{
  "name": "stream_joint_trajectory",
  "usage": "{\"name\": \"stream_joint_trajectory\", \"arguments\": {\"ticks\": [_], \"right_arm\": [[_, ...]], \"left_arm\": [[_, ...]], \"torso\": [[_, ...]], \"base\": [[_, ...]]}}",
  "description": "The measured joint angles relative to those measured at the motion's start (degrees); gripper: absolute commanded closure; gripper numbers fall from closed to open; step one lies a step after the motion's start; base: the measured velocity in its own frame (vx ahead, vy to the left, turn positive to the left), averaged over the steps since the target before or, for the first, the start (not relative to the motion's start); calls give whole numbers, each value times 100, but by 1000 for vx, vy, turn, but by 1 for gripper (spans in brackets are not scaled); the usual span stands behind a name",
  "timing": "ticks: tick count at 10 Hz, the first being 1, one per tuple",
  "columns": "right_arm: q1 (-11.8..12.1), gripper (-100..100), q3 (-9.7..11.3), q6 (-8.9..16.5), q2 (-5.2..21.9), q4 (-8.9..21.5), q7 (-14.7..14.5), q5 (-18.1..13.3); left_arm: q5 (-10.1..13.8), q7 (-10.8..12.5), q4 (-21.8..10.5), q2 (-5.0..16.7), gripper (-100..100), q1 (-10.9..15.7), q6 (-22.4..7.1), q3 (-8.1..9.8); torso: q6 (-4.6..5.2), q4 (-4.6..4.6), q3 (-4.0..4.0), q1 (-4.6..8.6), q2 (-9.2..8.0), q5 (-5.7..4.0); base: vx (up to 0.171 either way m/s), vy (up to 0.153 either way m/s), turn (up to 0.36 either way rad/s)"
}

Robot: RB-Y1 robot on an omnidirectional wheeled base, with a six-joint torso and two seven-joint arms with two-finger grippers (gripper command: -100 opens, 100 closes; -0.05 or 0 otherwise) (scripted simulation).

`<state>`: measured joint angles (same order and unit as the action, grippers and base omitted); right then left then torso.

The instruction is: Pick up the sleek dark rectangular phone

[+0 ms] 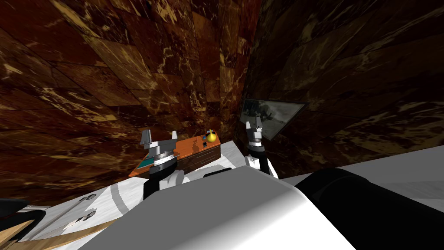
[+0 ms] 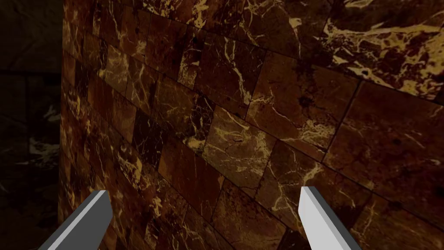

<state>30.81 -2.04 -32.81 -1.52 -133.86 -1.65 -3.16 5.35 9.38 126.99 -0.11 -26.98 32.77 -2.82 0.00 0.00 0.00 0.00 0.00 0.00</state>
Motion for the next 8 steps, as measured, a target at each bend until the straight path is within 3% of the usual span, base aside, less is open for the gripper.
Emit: {"name": "stream_joint_trajectory", "arguments": {"ticks": [5, 8], "right_arm": [[0, 0, 1, 0, -1, 0, 0, 0], [0, 0, 0, 0, 0, 0, 0, 0]], "left_arm": [[246, 356, -811, 411, -100, 360, -236, 301], [383, 552, -1320, 515, -100, 657, -510, 452]], "torso": [[0, 2, -6, 28, 10, -6], [0, 3, -7, 22, 12, -6]], "base": [[19, -78, 22], [26, -65, 19]]}}
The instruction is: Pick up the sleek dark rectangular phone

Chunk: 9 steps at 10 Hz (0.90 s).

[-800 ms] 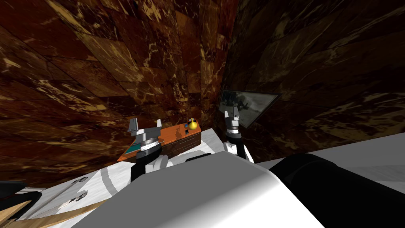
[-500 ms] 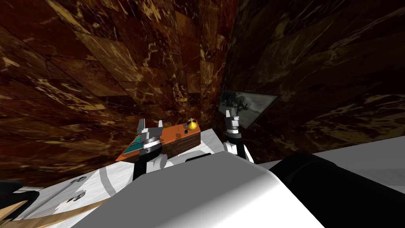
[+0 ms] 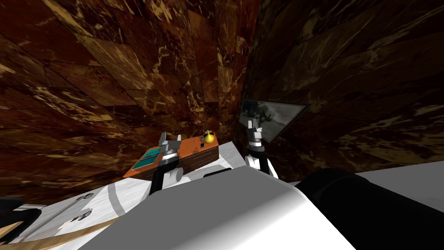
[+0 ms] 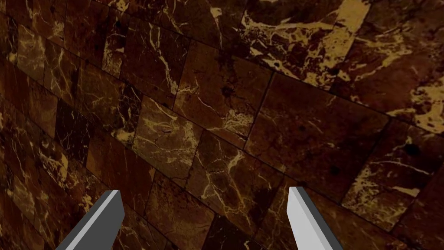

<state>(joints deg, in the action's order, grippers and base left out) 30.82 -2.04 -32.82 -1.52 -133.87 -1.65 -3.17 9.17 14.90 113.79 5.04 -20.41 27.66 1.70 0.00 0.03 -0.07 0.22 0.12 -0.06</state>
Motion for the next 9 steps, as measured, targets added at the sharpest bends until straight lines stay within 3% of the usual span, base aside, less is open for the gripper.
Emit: {"name": "stream_joint_trajectory", "arguments": {"ticks": [9], "right_arm": [[0, 0, 0, 0, 0, 0, 0, 0]], "left_arm": [[393, 586, -1415, 239, -100, 667, -607, 384]], "torso": [[0, 0, 1, -10, -1, 2]], "base": [[25, -49, 22]]}}
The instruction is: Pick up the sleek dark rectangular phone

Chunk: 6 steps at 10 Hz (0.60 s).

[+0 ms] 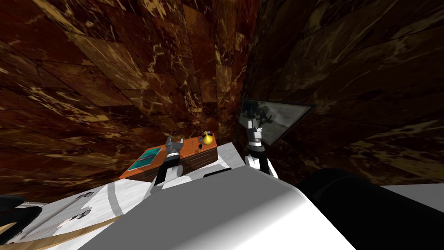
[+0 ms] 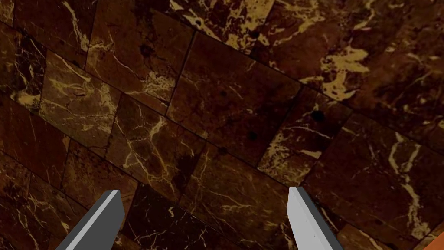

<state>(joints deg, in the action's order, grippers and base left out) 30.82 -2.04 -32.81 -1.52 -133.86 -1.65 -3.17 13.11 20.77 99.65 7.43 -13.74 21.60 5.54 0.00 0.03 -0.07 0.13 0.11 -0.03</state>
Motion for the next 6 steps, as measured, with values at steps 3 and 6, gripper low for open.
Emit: {"name": "stream_joint_trajectory", "arguments": {"ticks": [3, 6], "right_arm": [[0, 0, 0, 0, 0, 0, 0, 0], [0, 0, 0, 0, 0, 0, 0, 0]], "left_arm": [[147, 210, -477, 72, -100, 223, -235, 113], [285, 409, -958, 147, -100, 445, -530, 236]], "torso": [[0, 0, -1, 0, 2, 0], [0, 0, -1, 3, 2, -1]], "base": [[26, -39, 23], [33, -47, 27]]}}
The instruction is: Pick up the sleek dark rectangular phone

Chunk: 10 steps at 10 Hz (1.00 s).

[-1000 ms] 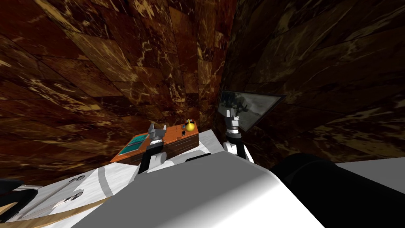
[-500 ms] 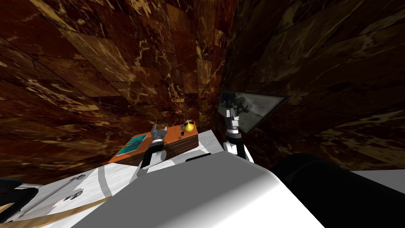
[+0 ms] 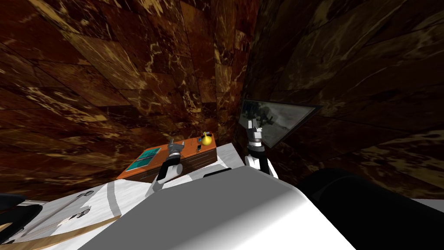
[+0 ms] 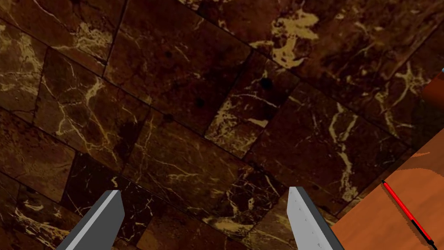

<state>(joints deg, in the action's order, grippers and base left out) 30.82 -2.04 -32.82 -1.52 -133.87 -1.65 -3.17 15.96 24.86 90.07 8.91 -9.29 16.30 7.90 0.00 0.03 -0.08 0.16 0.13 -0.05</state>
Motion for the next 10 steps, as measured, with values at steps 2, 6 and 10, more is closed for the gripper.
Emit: {"name": "stream_joint_trajectory", "arguments": {"ticks": [2, 6, 10], "right_arm": [[0, 0, 0, 0, 0, 0, 0, 0], [0, 0, 0, 0, 0, 0, 0, 0], [0, 0, 0, 0, 0, 0, 0, 0]], "left_arm": [[78, 122, -372, 4, -100, 221, -158, 59], [228, 318, -876, 31, -100, 480, -503, 167], [429, 638, -1758, 144, -100, 855, -775, 243]], "torso": [[1, 1, -1, -4, 1, 2], [0, -1, 1, -8, -2, 2], [1, 1, -4, -5, 8, 2]], "base": [[28, -42, 23], [23, -30, 19], [42, -35, 28]]}}
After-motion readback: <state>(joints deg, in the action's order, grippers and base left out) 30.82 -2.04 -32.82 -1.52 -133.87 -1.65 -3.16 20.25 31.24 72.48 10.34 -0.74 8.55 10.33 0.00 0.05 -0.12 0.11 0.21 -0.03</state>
